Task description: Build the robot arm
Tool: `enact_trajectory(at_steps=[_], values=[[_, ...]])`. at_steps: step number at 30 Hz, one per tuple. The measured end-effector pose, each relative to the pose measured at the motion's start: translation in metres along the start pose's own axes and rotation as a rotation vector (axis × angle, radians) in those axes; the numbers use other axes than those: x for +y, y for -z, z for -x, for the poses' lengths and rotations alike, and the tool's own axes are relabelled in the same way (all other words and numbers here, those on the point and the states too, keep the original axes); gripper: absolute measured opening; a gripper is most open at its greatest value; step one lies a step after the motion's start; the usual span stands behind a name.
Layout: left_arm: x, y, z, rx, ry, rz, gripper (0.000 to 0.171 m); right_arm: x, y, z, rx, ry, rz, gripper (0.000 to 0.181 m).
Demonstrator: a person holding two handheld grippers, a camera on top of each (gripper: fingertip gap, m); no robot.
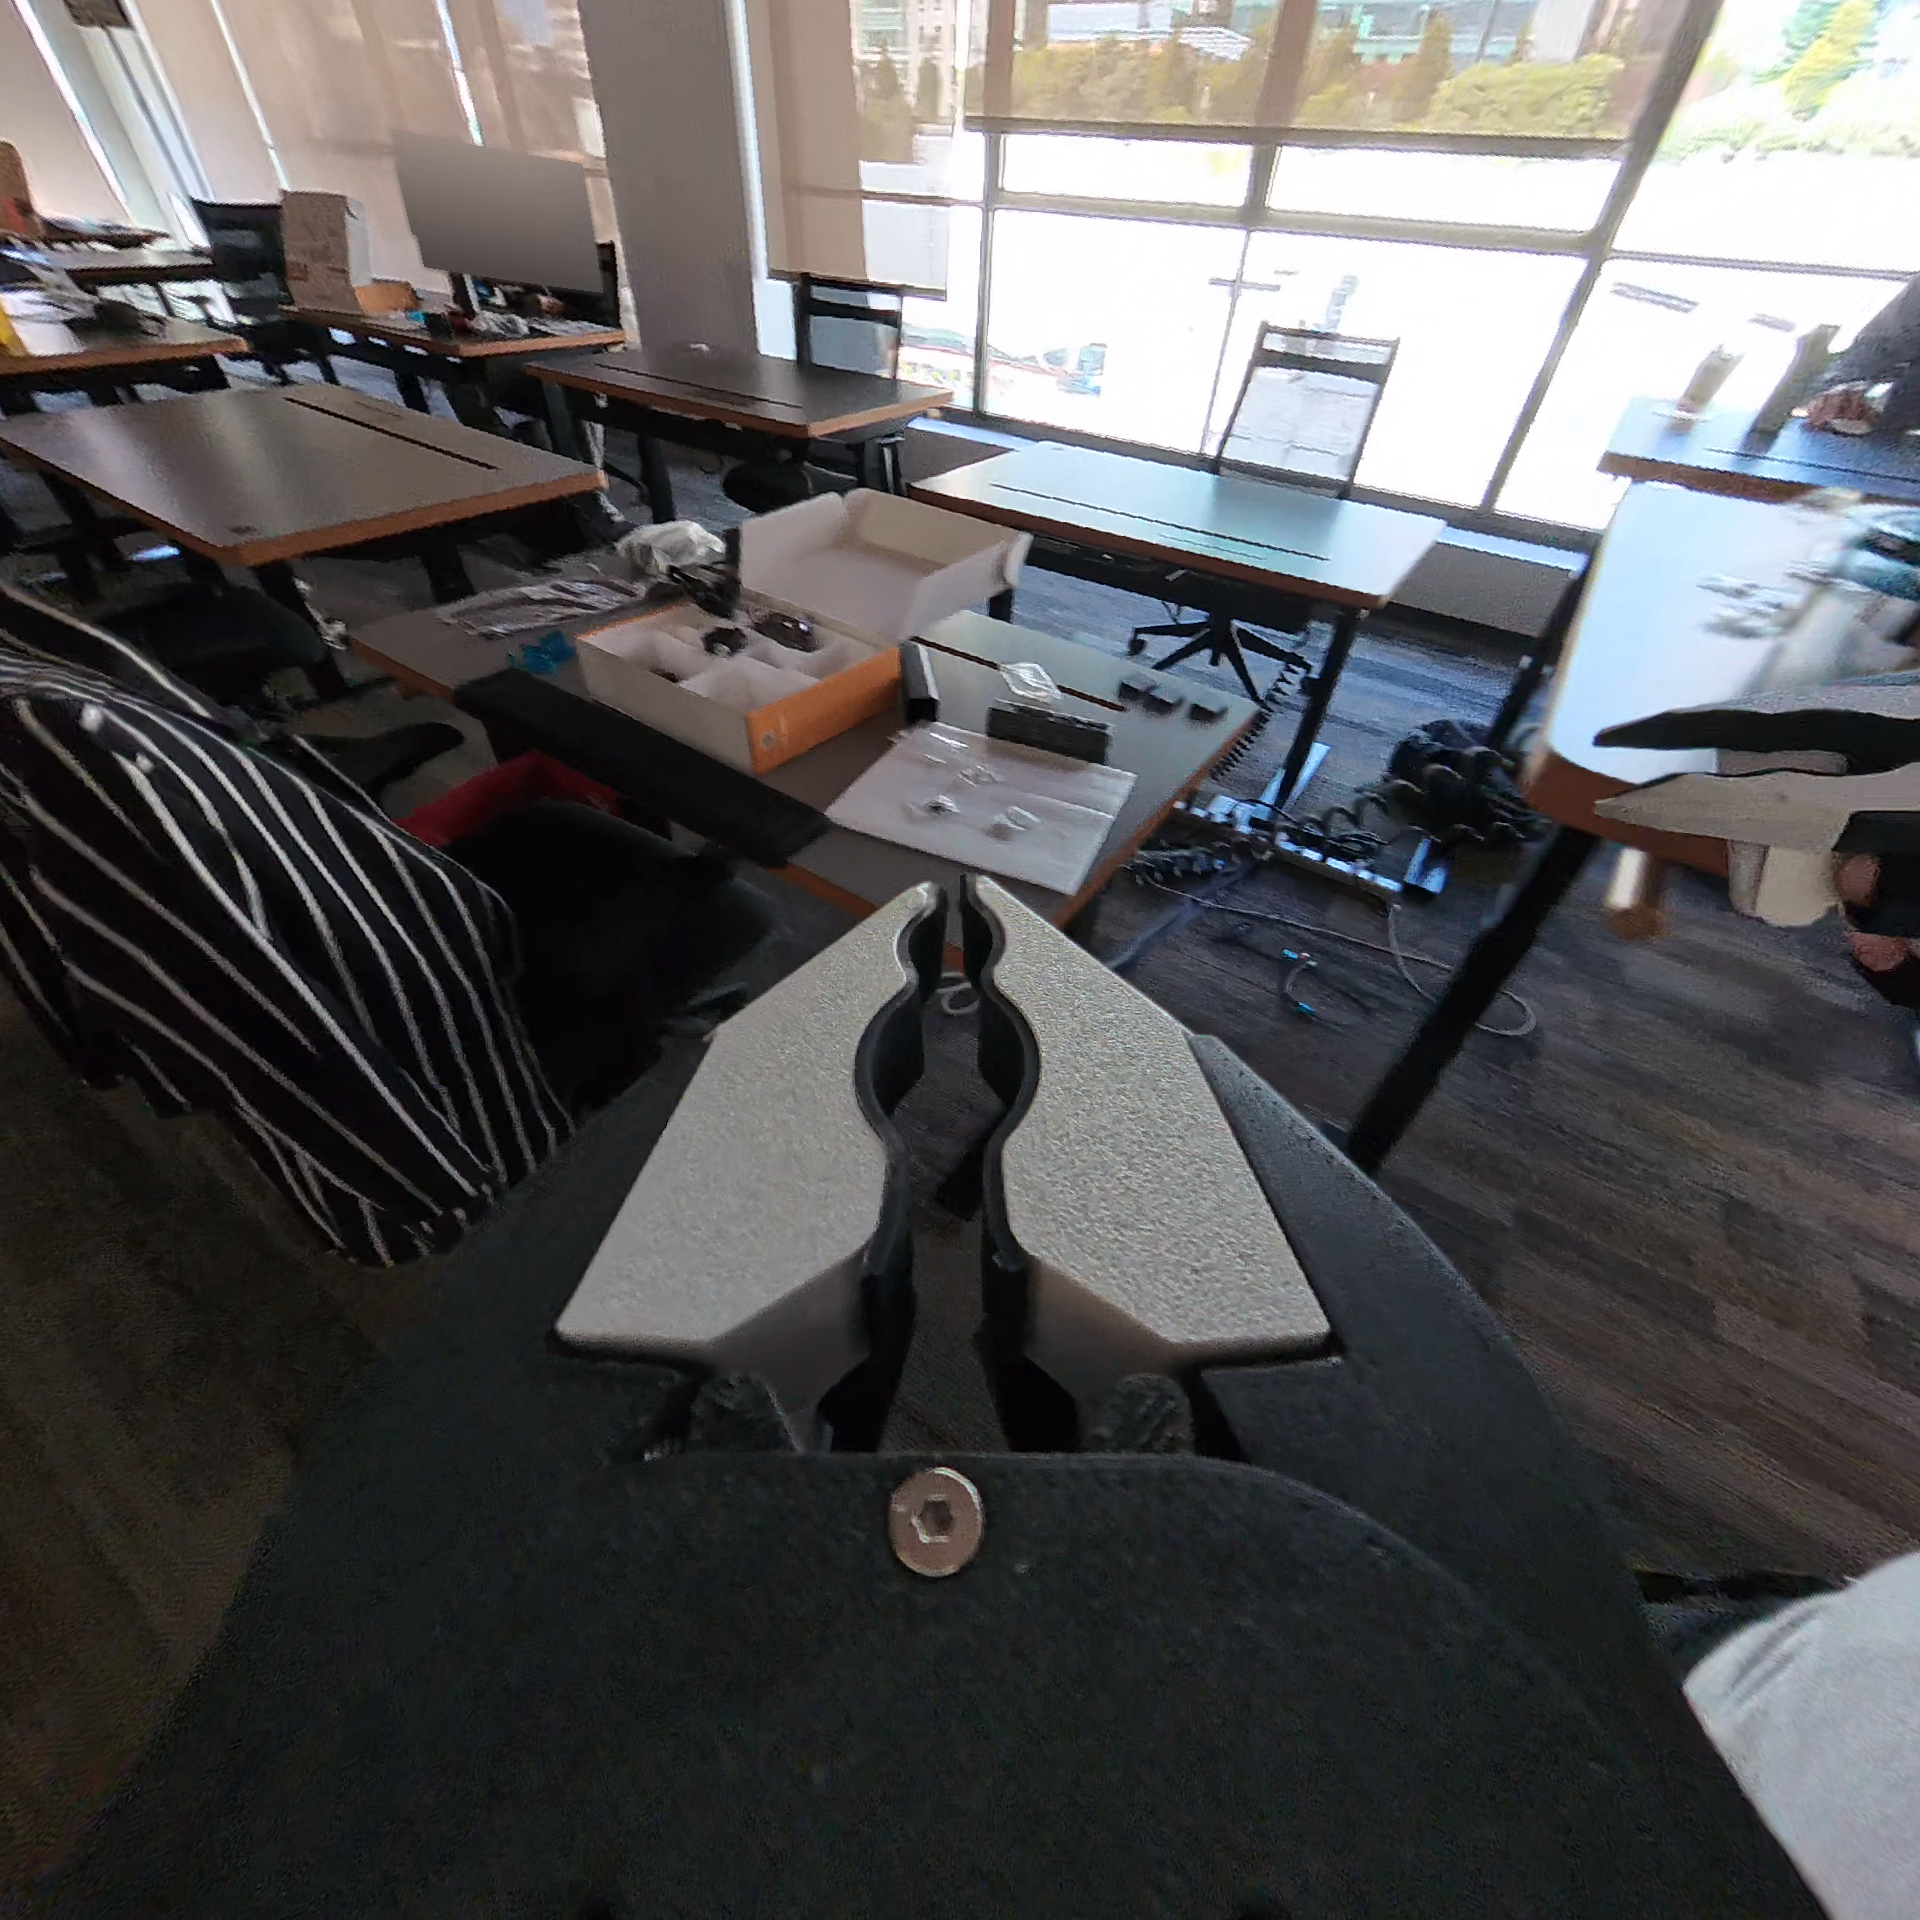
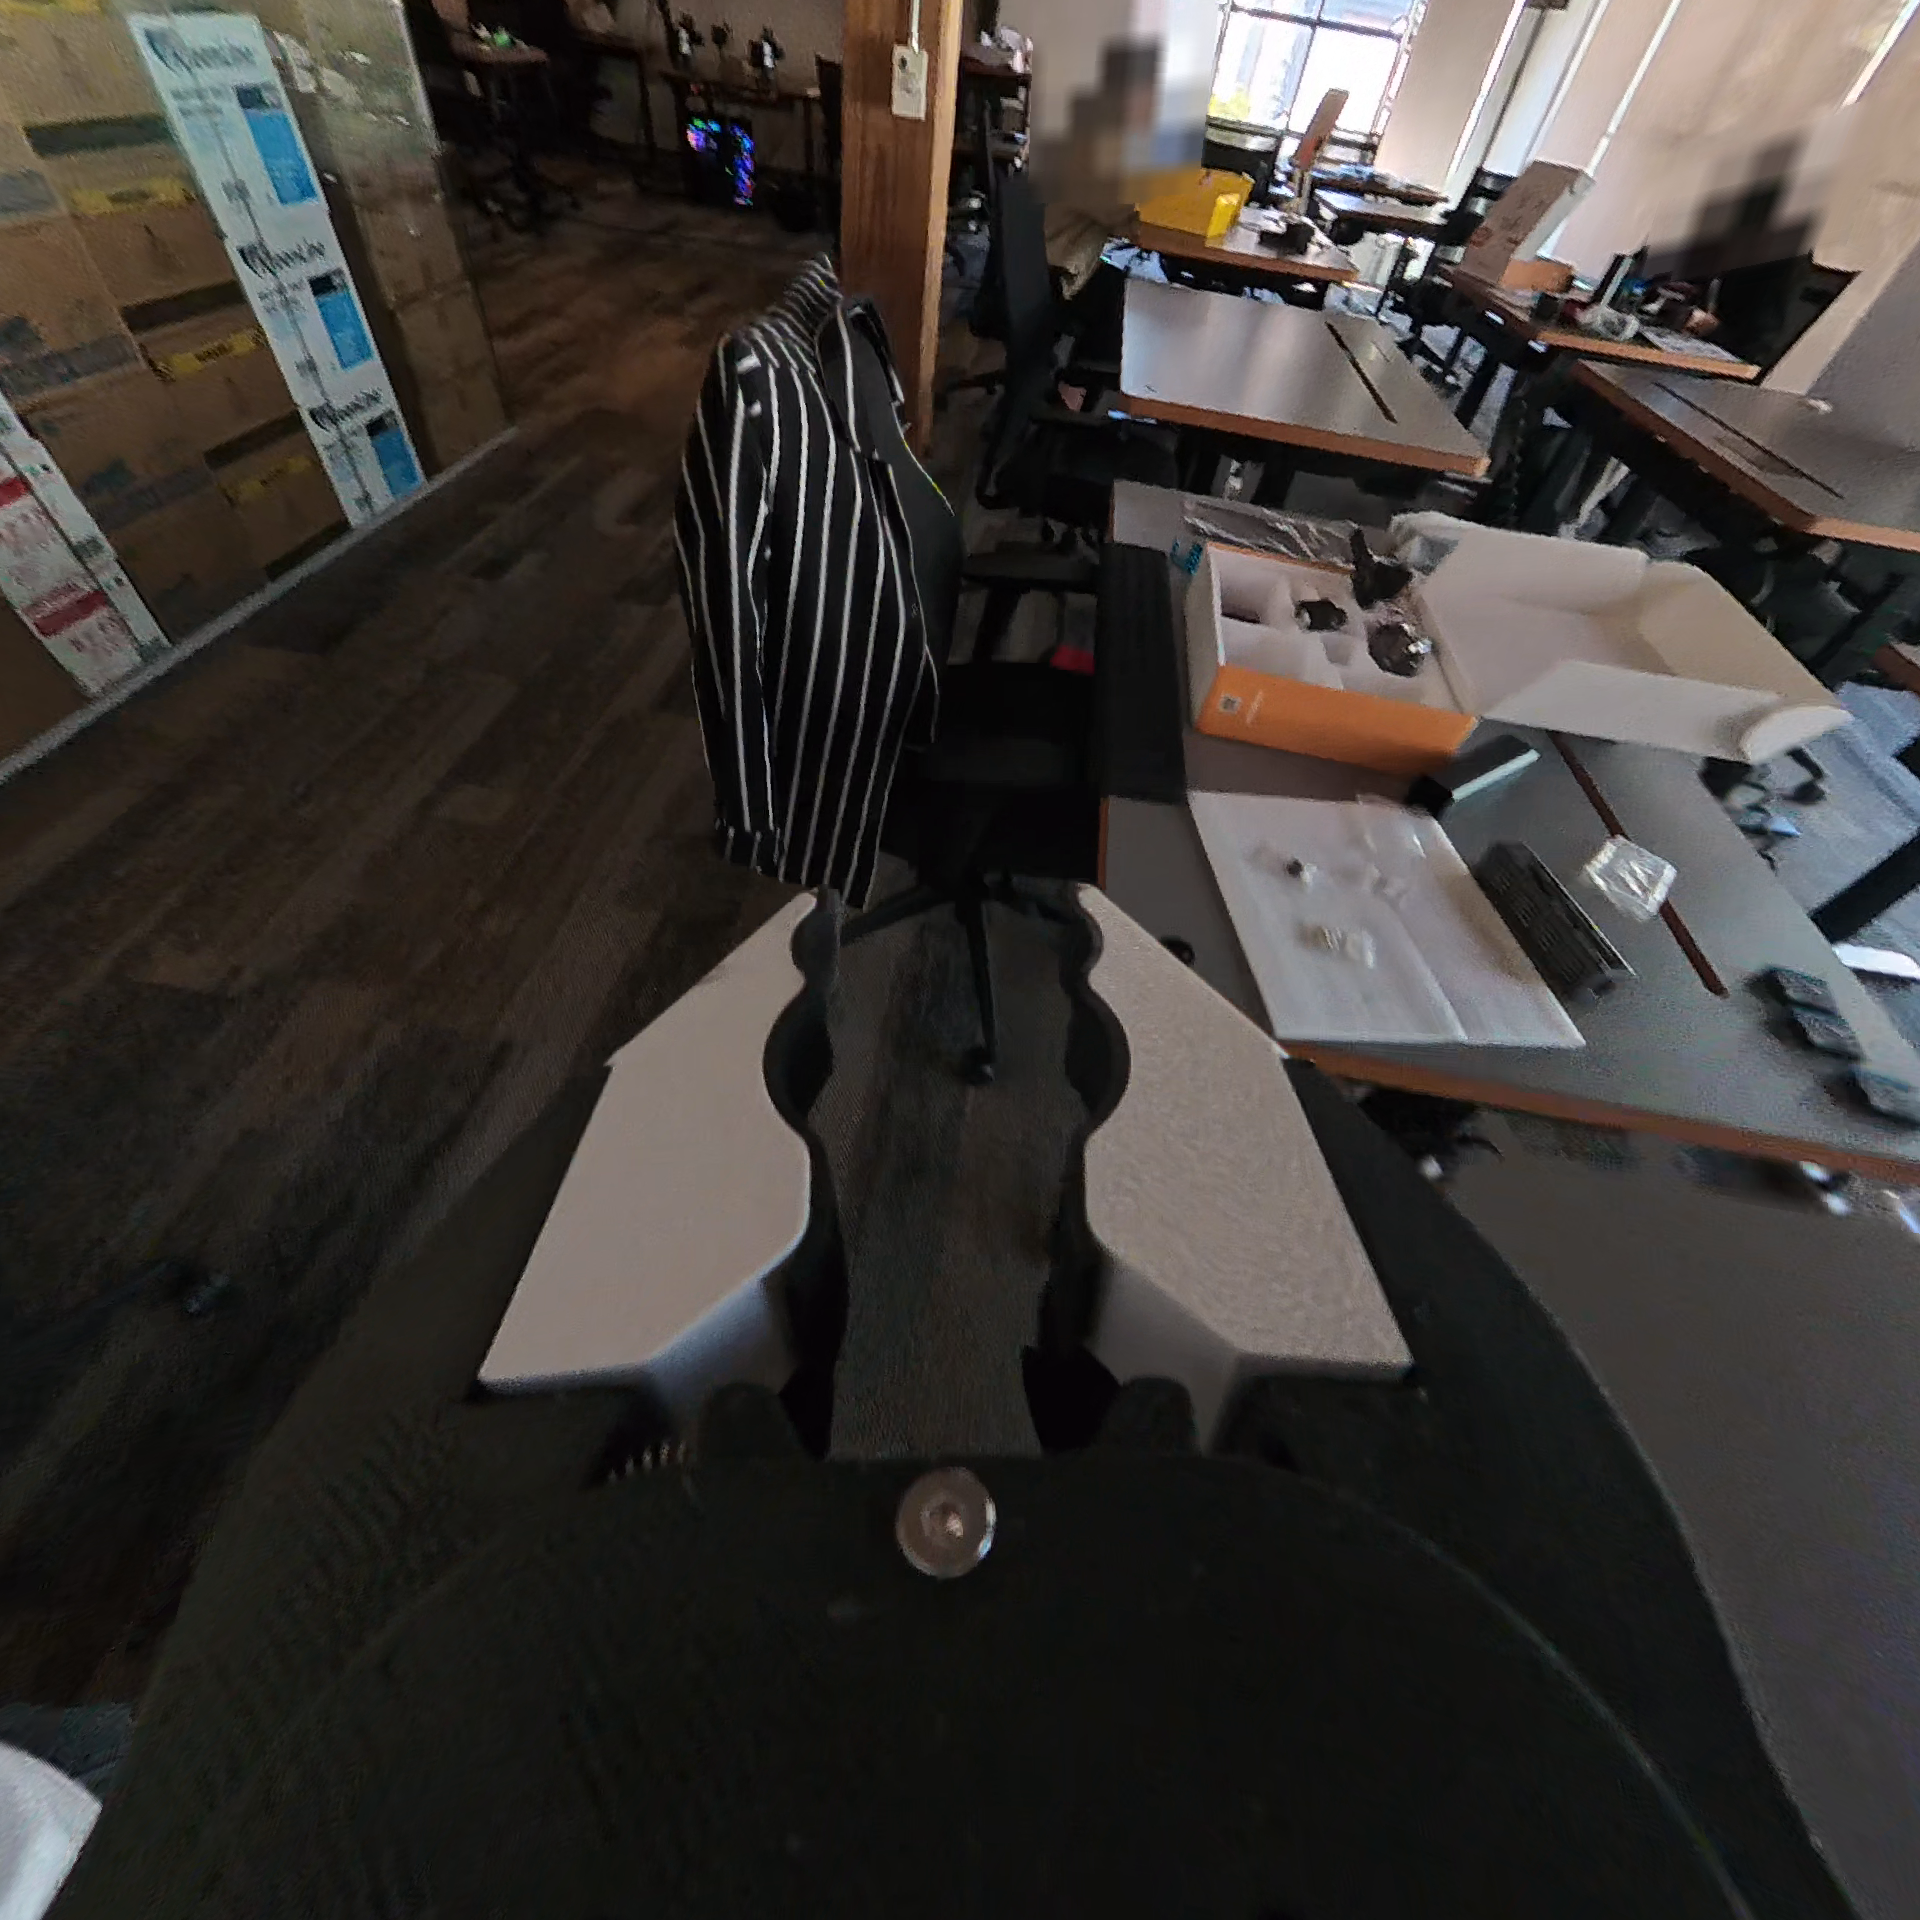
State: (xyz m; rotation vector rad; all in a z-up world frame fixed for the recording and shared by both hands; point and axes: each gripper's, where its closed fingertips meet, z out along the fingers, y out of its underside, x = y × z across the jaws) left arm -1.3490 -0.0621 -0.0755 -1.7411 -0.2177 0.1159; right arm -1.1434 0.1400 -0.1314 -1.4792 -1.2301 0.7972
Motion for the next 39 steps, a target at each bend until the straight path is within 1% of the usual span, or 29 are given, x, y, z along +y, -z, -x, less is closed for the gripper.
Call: enact_trajectory(at_steps=[2, 5, 6, 8, 10, 11, 14, 15, 16, 17, 18, 19, 20, 22, 23, 24, 26, 27, 28, 29, 30, 32, 34, 36, 37, 39], values=[[-0.013, -0.034, 0.033, -0.04, 0.019, 0.005, 0.0, -0.013, -0.056, -0.017, -0.044, -0.049, 0.024, 0.04], [-0.038, -0.077, 0.067, -0.004, 0.038, -0.027, 0.0, -0.044, -0.136, -0.041, -0.117, -0.1, -0.009, 0.038], [-0.043, -0.088, 0.083, -0.023, 0.043, -0.034, 0.0, -0.051, -0.164, -0.052, -0.117, -0.091, -0.013, 0.036], [-0.05, -0.107, 0.113, -0.063, 0.078, -0.041, 0.0, -0.055, -0.224, -0.076, -0.109, -0.08, 0.024, 0.037], [-0.056, -0.123, 0.145, -0.088, 0.105, -0.056, 0.001, -0.05, -0.289, -0.095, -0.127, -0.094, 0.06, 0.055], [-0.057, -0.13, 0.165, -0.11, 0.103, -0.058, 0.006, -0.046, -0.322, -0.104, -0.146, -0.093, 0.066, 0.059], [-0.06, -0.157, 0.233, -0.177, 0.066, -0.077, 0.027, -0.025, -0.431, -0.14, -0.145, -0.019, 0.067, 0.062], [-0.064, -0.168, 0.254, -0.169, 0.055, -0.088, 0.03, -0.018, -0.469, -0.151, -0.16, -0.009, 0.077, 0.062], [-0.07, -0.18, 0.273, -0.152, 0.05, -0.099, 0.029, -0.01, -0.506, -0.16, -0.2, -0.035, 0.09, 0.057], [-0.077, -0.192, 0.291, -0.133, 0.055, -0.106, 0.028, -0.003, -0.542, -0.167, -0.259, -0.116, 0.124, 0.049], [-0.084, -0.204, 0.307, -0.11, 0.063, -0.105, 0.027, 0.0, -0.577, -0.18, -0.278, -0.197, 0.141, 0.046], [-0.092, -0.216, 0.321, -0.091, 0.072, -0.102, 0.024, 0.0, -0.611, -0.199, -0.265, -0.234, 0.135, 0.046], [-0.1, -0.227, 0.335, -0.09, 0.084, -0.095, 0.023, 0.002, -0.644, -0.221, -0.236, -0.221, 0.15, 0.047], [-0.113, -0.243, 0.362, -0.126, 0.083, -0.073, 0.023, 0.017, -0.704, -0.272, -0.156, -0.151, 0.251, 0.051], [-0.114, -0.25, 0.378, -0.167, 0.066, -0.053, 0.024, 0.023, -0.733, -0.296, -0.129, -0.12, 0.301, 0.057], [-0.112, -0.256, 0.394, -0.214, 0.047, -0.023, 0.024, 0.032, -0.761, -0.321, -0.097, -0.085, 0.354, 0.062], [-0.099, -0.271, 0.424, -0.283, 0.044, 0.053, 0.023, 0.048, -0.817, -0.37, -0.035, -0.007, 0.44, 0.063], [-0.091, -0.28, 0.436, -0.305, 0.07, 0.094, 0.021, 0.06, -0.843, -0.395, -0.001, 0.024, 0.495, 0.063], [-0.083, -0.291, 0.444, -0.314, 0.115, 0.133, 0.013, 0.072, -0.867, -0.414, 0.013, 0.035, 0.56, 0.064], [-0.077, -0.303, 0.451, -0.321, 0.17, 0.163, 0.006, 0.083, -0.888, -0.423, -0.014, 0.025, 0.613, 0.065], [-0.073, -0.315, 0.457, -0.34, 0.218, 0.182, 0.007, 0.092, -0.905, -0.429, -0.047, 0.03, 0.653, 0.067], [-0.071, -0.339, 0.472, -0.395, 0.228, 0.197, 0.007, 0.104, -0.928, -0.437, -0.091, 0.081, 0.72, 0.068], [-0.074, -0.371, 0.481, -0.378, 0.198, 0.229, 0.006, 0.12, -0.938, -0.438, -0.131, 0.1, 0.812, 0.068], [-0.076, -0.406, 0.485, -0.309, 0.212, 0.275, 0.009, 0.137, -0.938, -0.445, -0.135, 0.147, 0.918, 0.055], [-0.08, -0.423, 0.484, -0.263, 0.222, 0.277, 0.012, 0.136, -0.94, -0.445, -0.151, 0.146, 0.918, 0.051], [-0.088, -0.451, 0.479, -0.186, 0.211, 0.256, 0.012, 0.134, -0.939, -0.446, -0.174, 0.114, 0.944, 0.05]])
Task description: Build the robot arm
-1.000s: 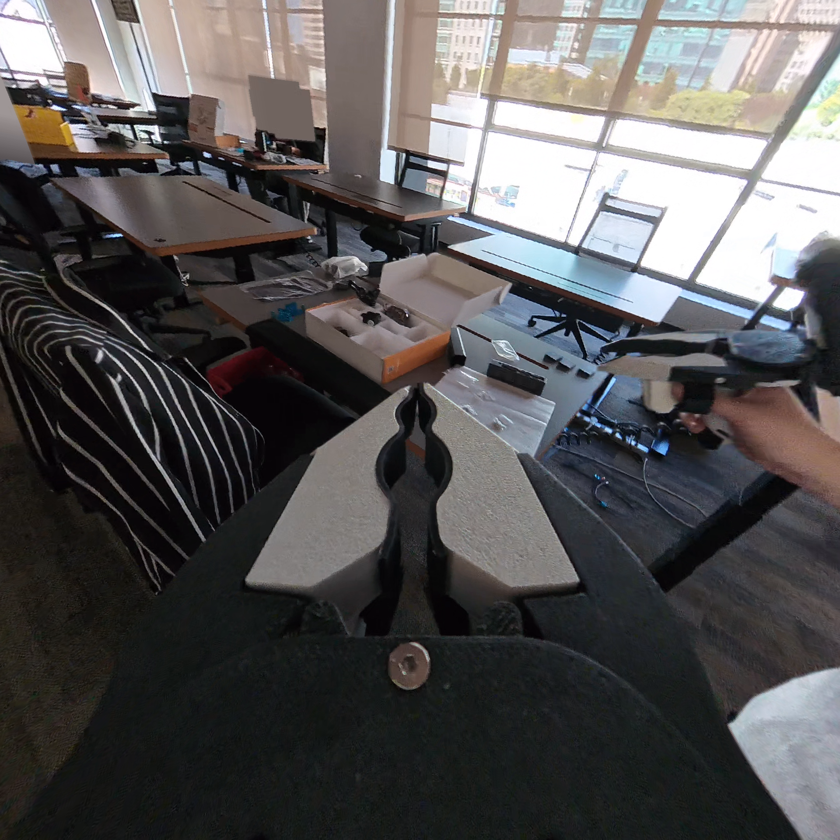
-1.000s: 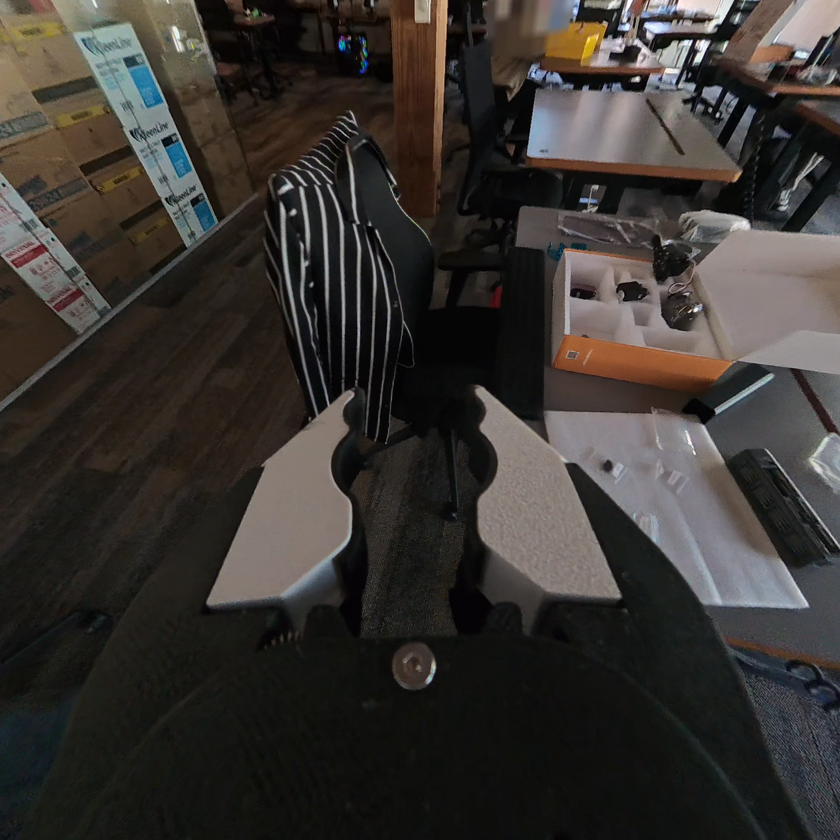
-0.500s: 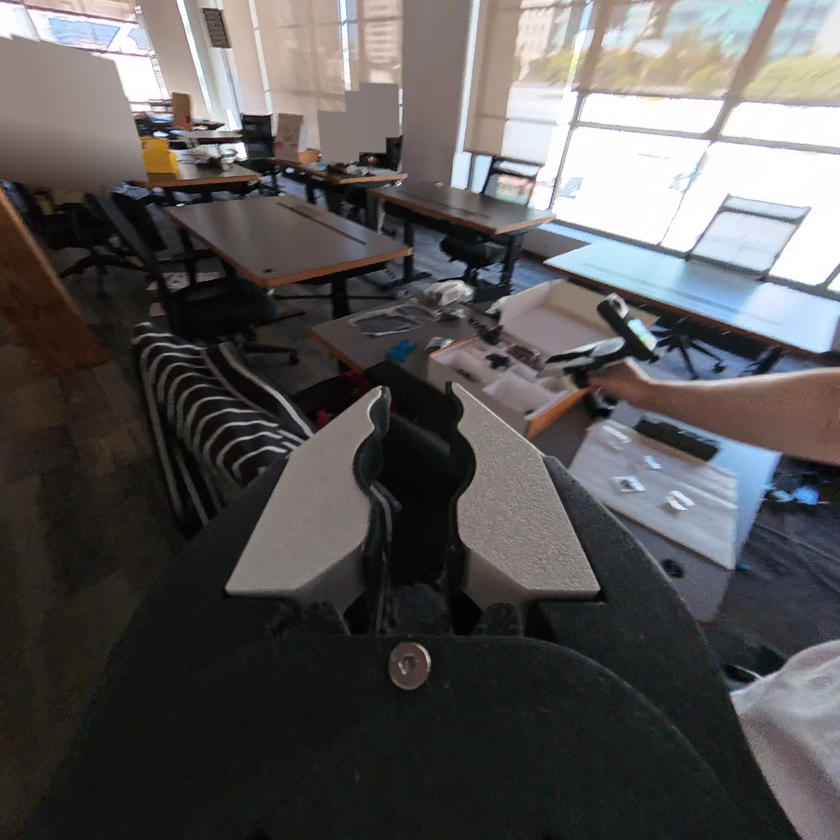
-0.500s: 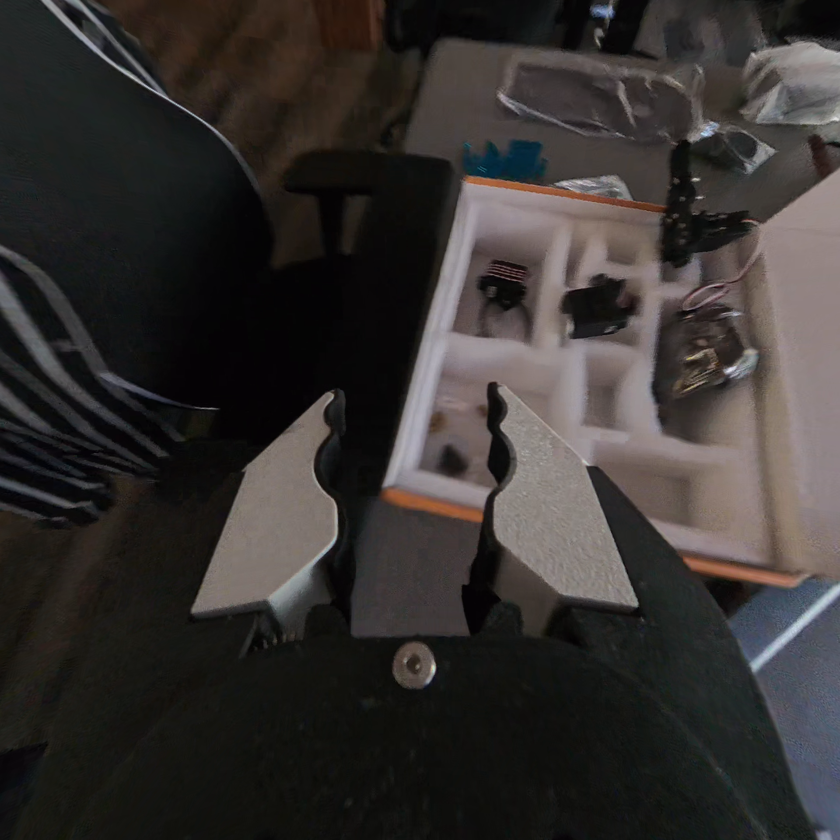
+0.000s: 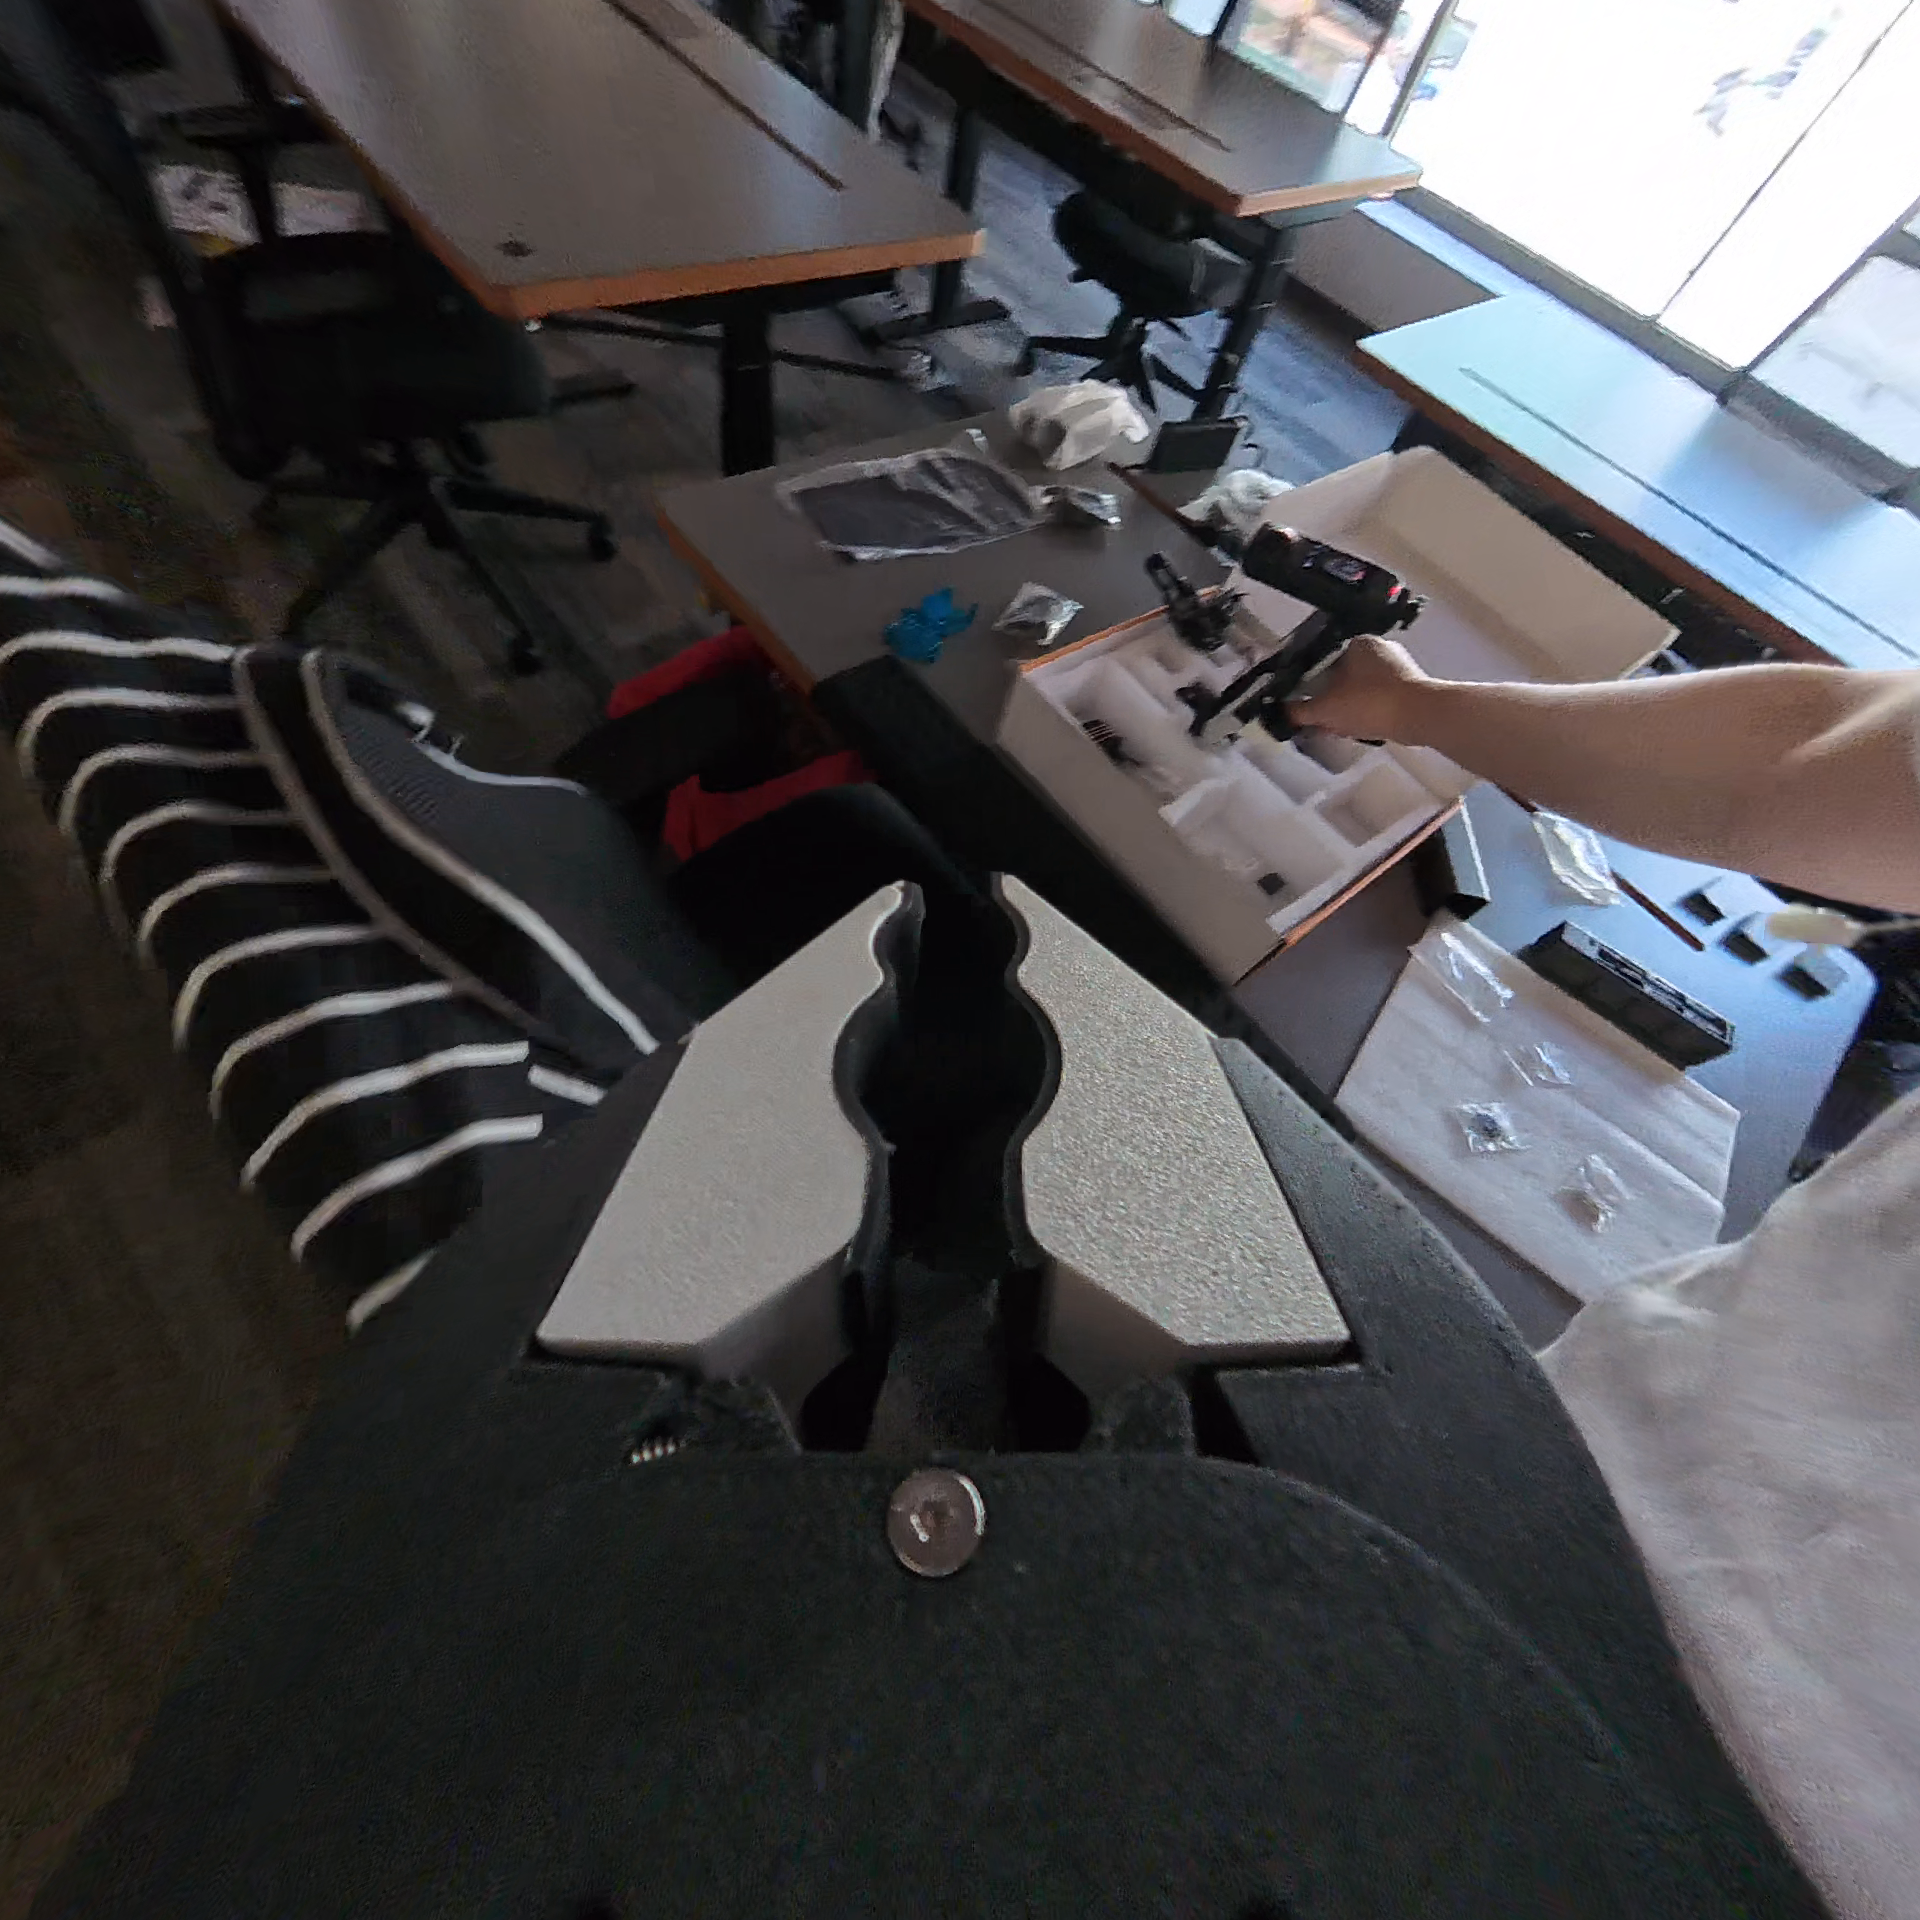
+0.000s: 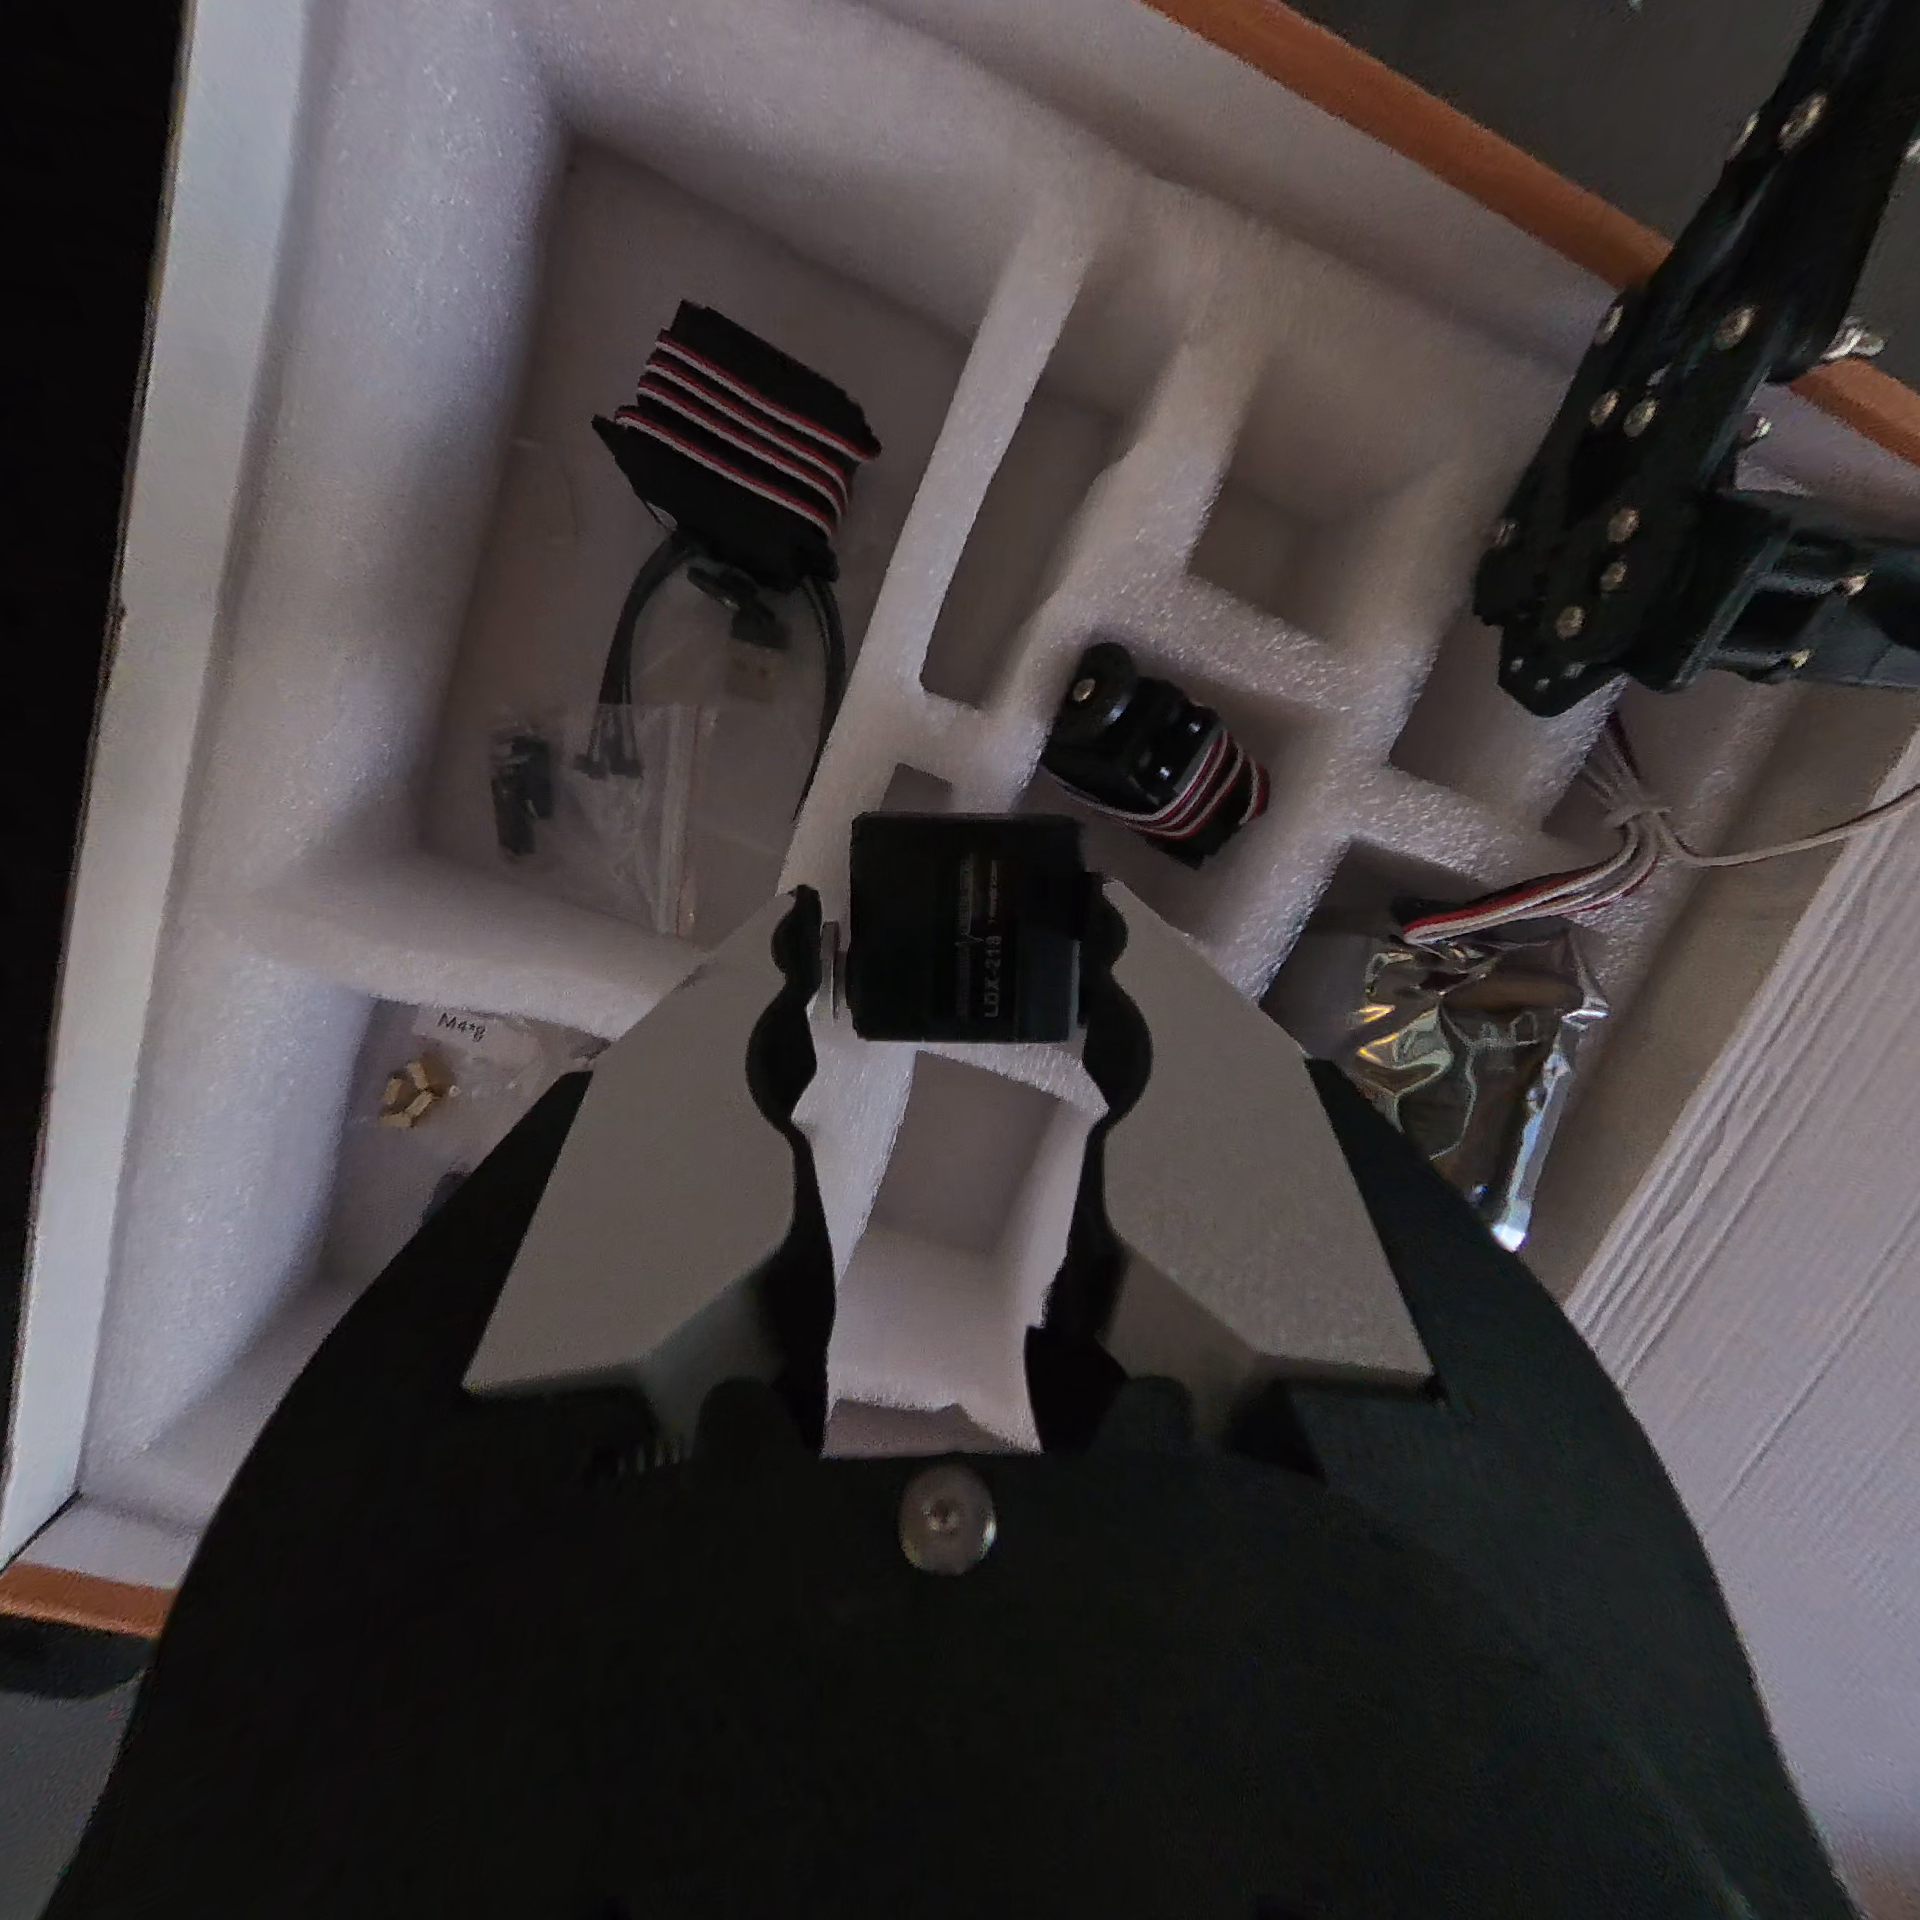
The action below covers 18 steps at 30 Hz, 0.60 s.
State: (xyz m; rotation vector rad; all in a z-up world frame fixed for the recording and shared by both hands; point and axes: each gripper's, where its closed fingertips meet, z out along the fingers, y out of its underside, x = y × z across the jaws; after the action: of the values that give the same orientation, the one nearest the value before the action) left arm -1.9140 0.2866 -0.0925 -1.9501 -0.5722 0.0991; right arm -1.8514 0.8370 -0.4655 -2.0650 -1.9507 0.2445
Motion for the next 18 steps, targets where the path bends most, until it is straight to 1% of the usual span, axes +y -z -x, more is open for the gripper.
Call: enact_trajectory(at_steps=[2, 5, 7, 8, 10, 11, 12, 14, 15, 16, 17, 18], values=[[-0.002, -0.019, -0.007, 0.051, -0.039, -0.002, 0.009, 0.001, 0.004, 0.003, -0.022, -0.012, -0.016, 0.049], [0.012, -0.048, -0.012, 0.16, -0.117, 0.054, 0.008, 0.001, 0.021, 0.008, 0.026, -0.039, -0.11, 0.049], [0.025, -0.074, -0.016, 0.269, -0.169, 0.074, 0.006, 0.002, 0.045, 0.02, 0.072, -0.043, -0.188, 0.049], [0.032, -0.09, -0.024, 0.36, -0.166, 0.08, 0.007, 0.003, 0.062, 0.029, 0.1, -0.032, -0.228, 0.049], [0.045, -0.125, -0.048, 0.591, -0.112, 0.092, 0.019, 0.006, 0.107, 0.054, 0.169, -0.003, -0.307, 0.049], [0.05, -0.144, -0.063, 0.703, -0.061, 0.1, 0.025, 0.009, 0.133, 0.072, 0.195, 0.008, -0.345, 0.049], [0.053, -0.163, -0.081, 0.817, 0.007, 0.117, 0.031, 0.013, 0.163, 0.092, 0.229, 0.029, -0.376, 0.049], [0.052, -0.192, -0.128, 1.05, 0.169, 0.189, 0.039, 0.024, 0.229, 0.14, 0.318, 0.085, -0.438, 0.049], [0.049, -0.2, -0.156, 1.152, 0.254, 0.245, 0.044, 0.033, 0.262, 0.168, 0.348, 0.112, -0.466, 0.048], [0.044, -0.198, -0.187, 1.252, 0.32, 0.308, 0.05, 0.043, 0.294, 0.194, 0.387, 0.128, -0.487, 0.048], [0.04, -0.19, -0.22, 1.341, 0.369, 0.37, 0.057, 0.056, 0.325, 0.219, 0.428, 0.146, -0.493, 0.048], [0.038, -0.175, -0.252, 1.418, 0.381, 0.427, 0.06, 0.072, 0.353, 0.241, 0.475, 0.157, -0.487, 0.048]])
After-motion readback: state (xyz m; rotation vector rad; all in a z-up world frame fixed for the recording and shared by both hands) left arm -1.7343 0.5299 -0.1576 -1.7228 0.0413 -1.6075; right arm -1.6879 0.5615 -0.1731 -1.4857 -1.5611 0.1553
